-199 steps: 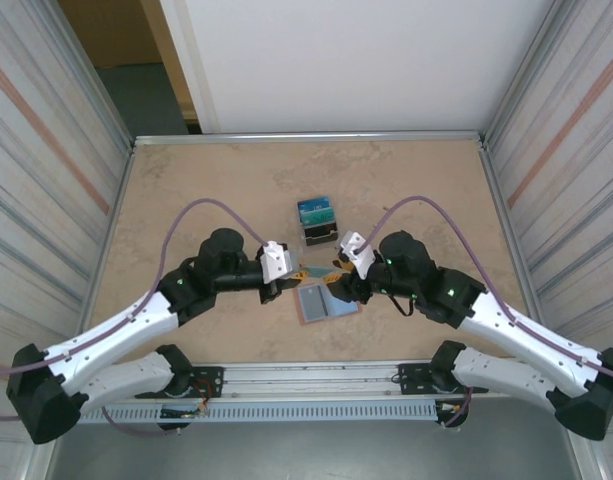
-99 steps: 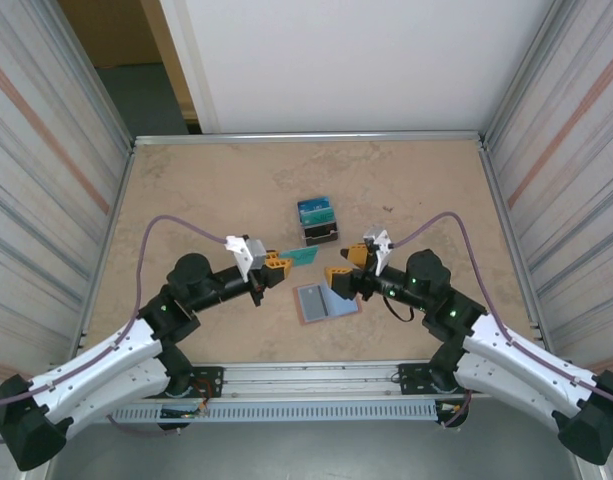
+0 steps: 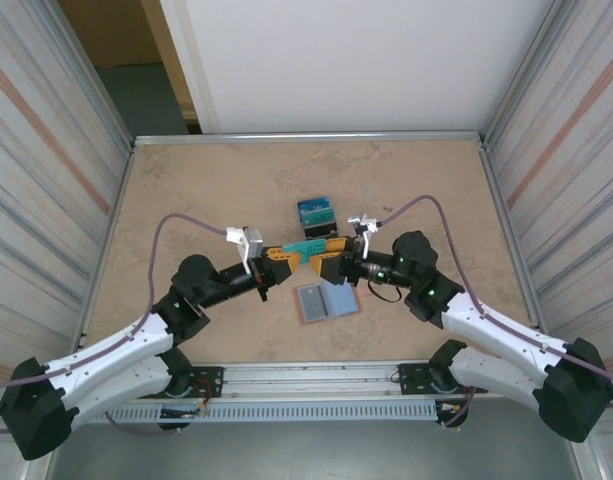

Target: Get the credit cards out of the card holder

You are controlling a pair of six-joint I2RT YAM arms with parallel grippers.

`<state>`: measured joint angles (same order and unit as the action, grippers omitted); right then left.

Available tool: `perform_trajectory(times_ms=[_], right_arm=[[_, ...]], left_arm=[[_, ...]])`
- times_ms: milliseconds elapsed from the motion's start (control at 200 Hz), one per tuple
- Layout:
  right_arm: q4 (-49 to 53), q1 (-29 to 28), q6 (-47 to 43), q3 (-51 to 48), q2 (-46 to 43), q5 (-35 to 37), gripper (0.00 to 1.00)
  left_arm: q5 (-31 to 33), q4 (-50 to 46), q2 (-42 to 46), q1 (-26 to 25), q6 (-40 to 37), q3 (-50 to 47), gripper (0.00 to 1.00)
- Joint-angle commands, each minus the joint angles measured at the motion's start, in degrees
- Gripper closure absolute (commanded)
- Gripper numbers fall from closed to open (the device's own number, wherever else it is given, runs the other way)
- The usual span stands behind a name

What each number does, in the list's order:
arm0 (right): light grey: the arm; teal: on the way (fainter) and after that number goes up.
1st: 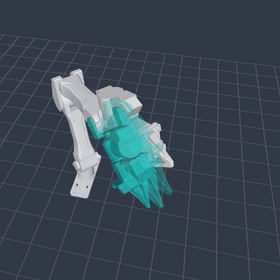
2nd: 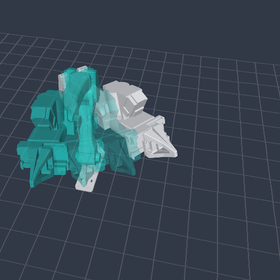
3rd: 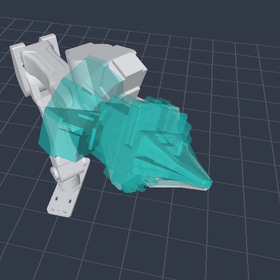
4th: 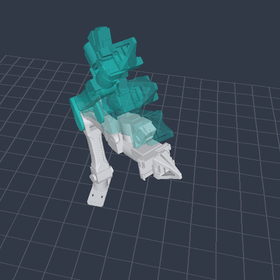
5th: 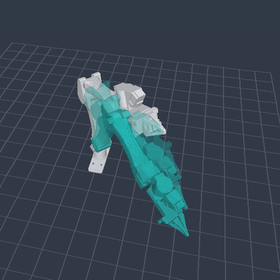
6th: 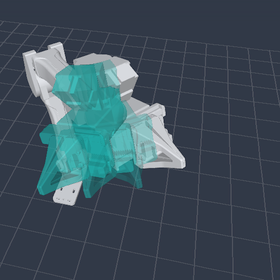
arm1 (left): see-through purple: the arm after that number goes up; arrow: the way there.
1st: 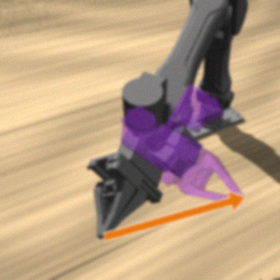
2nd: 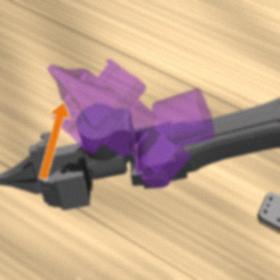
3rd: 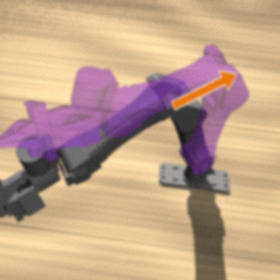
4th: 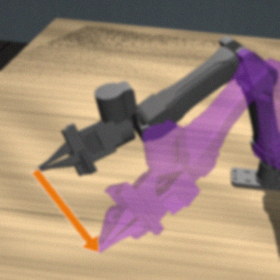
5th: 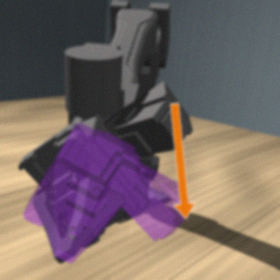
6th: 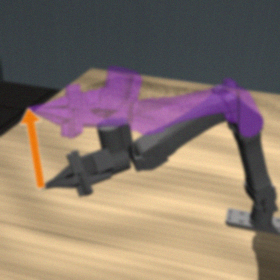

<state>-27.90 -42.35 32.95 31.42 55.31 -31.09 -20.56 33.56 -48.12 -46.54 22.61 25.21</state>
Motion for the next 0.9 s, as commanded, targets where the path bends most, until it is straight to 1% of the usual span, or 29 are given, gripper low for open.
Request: perform_trajectory(times_ms=[0,95,266,301,351,436,496,551,601,621,636,752,817,897], right_arm=[[-4.40,-0.07,0.98,2.24,0.78,-2.22,0.53],[-5.13,-0.05,1.01,2.15,0.90,-2.36,0.66],[-3.44,-0.10,-0.21,2.08,-0.24,-1.69,1.00],[-2.29,-0.22,-0.70,2.11,-0.73,-1.15,1.00],[-0.54,-0.19,-1.85,2.11,-1.72,-0.57,1.00],[3.71,-0.65,-4.73,2.29,-3.86,1.11,1.00],[8.16,-0.85,-6.90,2.87,-5.51,2.61,1.00],[11.92,-0.93,-8.71,3.53,-6.89,3.47,1.00],[15.48,-1.05,-10.20,4.08,-7.93,3.77,1.00],[16.80,-1.00,-10.80,4.29,-8.35,3.62,1.00],[17.46,-1.04,-11.32,4.47,-8.64,3.59,1.00],[24.55,-1.11,-14.85,5.89,-10.36,2.82,1.00],[28.14,-1.11,-16.80,6.86,-10.86,2.32,1.00],[31.73,-1.14,-19.04,8.18,-11.18,1.01,1.00]], left_arm=[[-1.37,4.30,0.11,0.13,1.74,-0.16,1.00],[-1.48,4.23,0.10,0.14,1.82,-0.21,1.00],[-0.96,2.93,0.43,0.14,1.80,-0.12,1.00],[-0.78,2.19,0.61,0.14,1.48,0.09,1.00],[-0.78,0.71,0.87,0.14,0.88,0.48,0.92],[-1.25,-3.45,1.71,0.14,-1.29,1.97,0.72],[-1.42,-8.09,2.73,0.14,-3.89,3.83,0.54],[-1.36,-13.20,3.49,0.14,-6.71,5.93,0.44],[-0.78,-18.22,3.86,0.14,-9.25,8.02,0.41],[-0.46,-20.33,3.84,0.14,-10.28,9.04,0.37],[-0.42,-22.24,3.74,0.14,-11.20,9.75,0.36],[-2.49,-33.16,2.25,0.14,-17.69,15.73,0.34],[-3.78,-36.82,1.20,0.14,-20.77,18.41,0.34],[-3.89,-41.43,-0.32,0.14,-24.60,21.94,0.35]])
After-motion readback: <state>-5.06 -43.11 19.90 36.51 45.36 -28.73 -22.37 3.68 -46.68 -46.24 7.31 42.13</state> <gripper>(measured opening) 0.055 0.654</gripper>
